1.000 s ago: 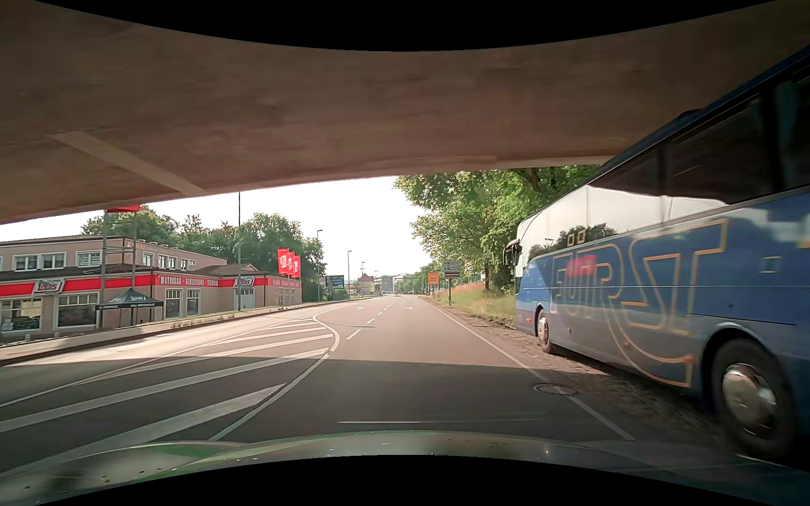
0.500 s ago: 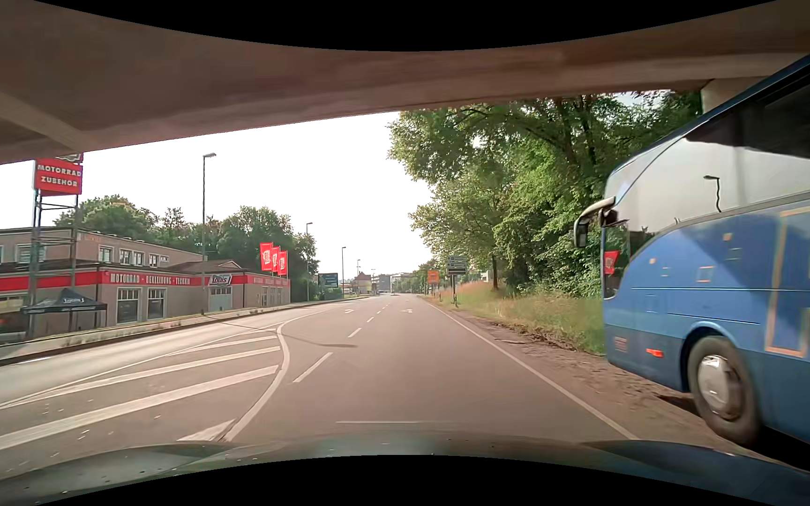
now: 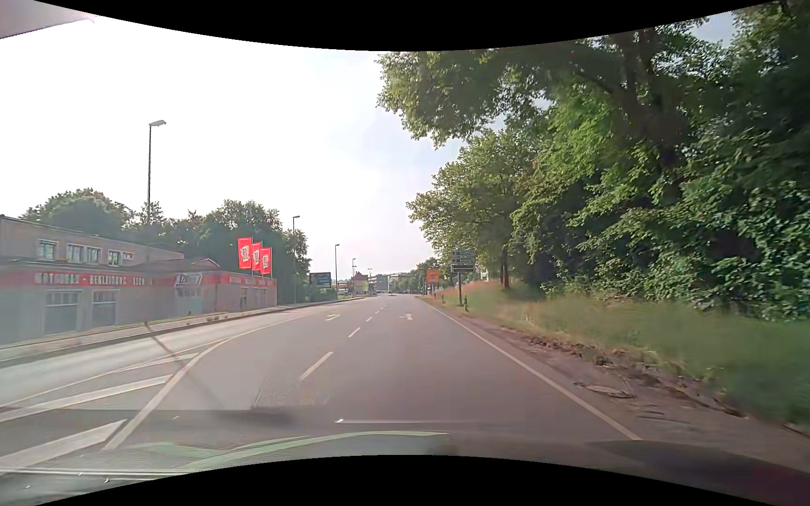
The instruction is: Follow the waypoints while adhering to traffic rules and regulations
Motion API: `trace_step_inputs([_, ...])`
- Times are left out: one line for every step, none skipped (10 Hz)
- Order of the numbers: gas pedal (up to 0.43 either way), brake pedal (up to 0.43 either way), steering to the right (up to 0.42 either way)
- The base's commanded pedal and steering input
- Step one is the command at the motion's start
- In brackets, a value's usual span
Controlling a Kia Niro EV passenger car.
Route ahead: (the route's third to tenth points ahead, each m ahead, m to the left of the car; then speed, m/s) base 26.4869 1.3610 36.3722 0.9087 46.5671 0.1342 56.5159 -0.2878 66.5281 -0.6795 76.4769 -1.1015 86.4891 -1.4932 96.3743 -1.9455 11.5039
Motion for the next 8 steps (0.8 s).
trace_step_inputs([0.150,0.000,0.003])
trace_step_inputs([0.150,0.000,0.003])
trace_step_inputs([0.150,0.000,0.003])
trace_step_inputs([0.150,0.000,0.003])
trace_step_inputs([0.150,0.000,0.003])
trace_step_inputs([0.150,0.000,0.003])
trace_step_inputs([0.150,0.000,0.002])
trace_step_inputs([0.150,0.000,0.002])
